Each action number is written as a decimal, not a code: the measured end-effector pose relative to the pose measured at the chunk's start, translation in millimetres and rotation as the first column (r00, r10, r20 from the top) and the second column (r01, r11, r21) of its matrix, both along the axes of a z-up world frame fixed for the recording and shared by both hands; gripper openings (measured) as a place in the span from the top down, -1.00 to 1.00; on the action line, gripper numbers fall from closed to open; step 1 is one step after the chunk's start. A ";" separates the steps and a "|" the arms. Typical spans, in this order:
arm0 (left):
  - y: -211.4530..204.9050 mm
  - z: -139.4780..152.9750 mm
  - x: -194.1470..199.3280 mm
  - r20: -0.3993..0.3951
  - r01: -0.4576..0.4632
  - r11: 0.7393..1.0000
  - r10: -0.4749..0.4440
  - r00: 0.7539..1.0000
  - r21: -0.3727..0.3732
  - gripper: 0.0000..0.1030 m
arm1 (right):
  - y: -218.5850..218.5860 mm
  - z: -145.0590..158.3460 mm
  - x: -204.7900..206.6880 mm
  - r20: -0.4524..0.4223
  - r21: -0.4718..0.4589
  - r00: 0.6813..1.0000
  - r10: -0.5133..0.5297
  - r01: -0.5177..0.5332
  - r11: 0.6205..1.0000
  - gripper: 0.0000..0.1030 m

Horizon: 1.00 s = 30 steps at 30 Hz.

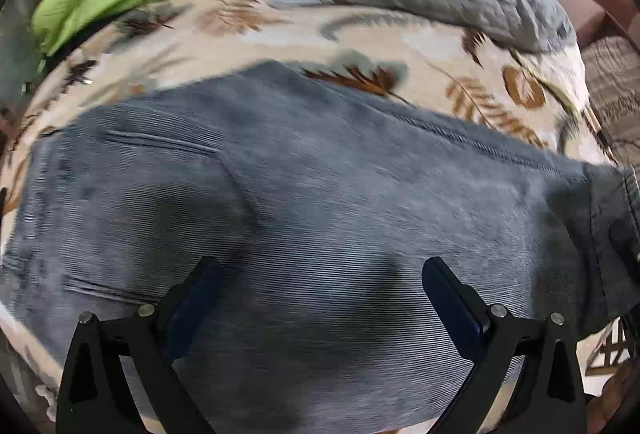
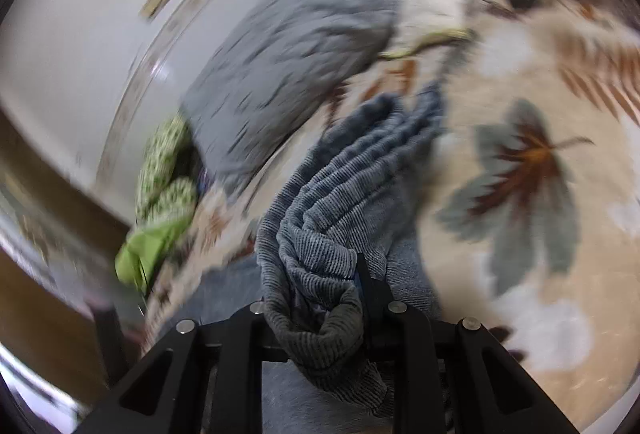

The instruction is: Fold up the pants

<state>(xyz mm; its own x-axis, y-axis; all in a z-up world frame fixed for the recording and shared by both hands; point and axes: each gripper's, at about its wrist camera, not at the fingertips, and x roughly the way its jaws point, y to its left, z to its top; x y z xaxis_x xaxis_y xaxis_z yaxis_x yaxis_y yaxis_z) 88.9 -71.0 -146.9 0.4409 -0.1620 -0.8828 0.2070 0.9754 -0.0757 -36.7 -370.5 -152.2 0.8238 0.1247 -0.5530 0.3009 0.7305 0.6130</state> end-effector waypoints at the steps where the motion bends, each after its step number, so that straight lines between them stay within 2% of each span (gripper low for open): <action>1: 6.7 3.7 -0.5 0.015 -0.014 1.000 0.014 1.000 -0.002 -0.96 | 11.4 3.7 2.2 0.000 -0.026 1.000 0.025 -0.025 0.999 0.53; 4: 27.2 11.4 -0.1 0.047 -0.055 0.998 0.055 0.997 -0.003 -0.96 | 51.3 10.0 10.7 -0.015 -0.081 0.993 0.116 -0.117 0.990 0.53; 6: 40.8 12.1 1.2 0.054 -0.081 0.997 0.081 0.995 0.000 -0.96 | 77.0 8.0 19.0 -0.055 -0.099 0.982 0.180 -0.185 0.978 0.53; 9: 55.2 9.9 3.8 0.047 -0.111 0.994 0.111 0.993 -0.007 -0.96 | 105.6 -2.3 37.1 -0.147 -0.051 0.947 0.285 -0.295 0.954 0.44; 12: 61.9 6.1 3.5 0.039 -0.112 0.994 0.113 0.993 -0.006 -0.96 | 118.9 -3.8 44.6 -0.205 -0.059 0.930 0.305 -0.323 0.944 0.32; 13: 62.2 5.9 2.8 0.040 -0.105 0.994 0.105 0.994 -0.007 -0.96 | 121.1 -0.6 43.9 -0.194 -0.066 0.929 0.316 -0.334 0.940 0.23; 15: 59.8 5.3 0.8 0.044 -0.079 0.997 0.079 0.996 -0.007 -0.96 | 120.2 3.8 41.4 -0.144 -0.022 0.921 0.362 -0.369 0.929 -0.40; 17: 54.4 4.1 0.1 0.045 -0.057 0.998 0.058 0.997 -0.006 -0.96 | 118.3 6.6 36.3 -0.090 0.035 0.907 0.411 -0.410 0.912 -0.51; 21: 45.3 3.2 -1.5 0.041 -0.020 1.000 0.021 0.999 -0.007 -0.96 | 111.9 12.0 26.7 -0.022 0.127 0.872 0.489 -0.483 0.867 -0.51; 22: 43.6 3.4 -1.4 0.041 -0.013 1.000 0.014 0.999 -0.009 -0.96 | 104.6 17.5 20.5 0.009 0.135 0.878 0.478 -0.475 0.870 -0.50; 24: 40.3 2.4 -0.6 0.038 0.001 1.000 0.000 0.999 -0.012 -0.96 | 90.1 24.3 13.0 0.017 0.131 0.902 0.431 -0.429 0.894 -0.51; 28: 28.5 -0.8 -4.3 0.033 0.034 0.999 -0.034 0.999 -0.007 -0.96 | 64.6 22.1 7.2 -0.037 0.143 0.943 0.332 -0.323 0.935 -0.50; 30: 19.5 -2.7 -8.5 0.033 0.062 0.998 -0.062 0.998 -0.001 -0.96 | 56.2 21.5 15.9 -0.055 0.157 0.953 0.298 -0.287 0.945 -0.50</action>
<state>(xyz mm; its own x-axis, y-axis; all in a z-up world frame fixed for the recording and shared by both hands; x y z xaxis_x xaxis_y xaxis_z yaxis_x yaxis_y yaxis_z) 80.5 -51.6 -149.6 0.4585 -0.1916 -0.8678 0.2694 0.9605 -0.0697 -20.8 -314.3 -130.7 0.6943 0.4375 -0.5714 0.1380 0.6983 0.7024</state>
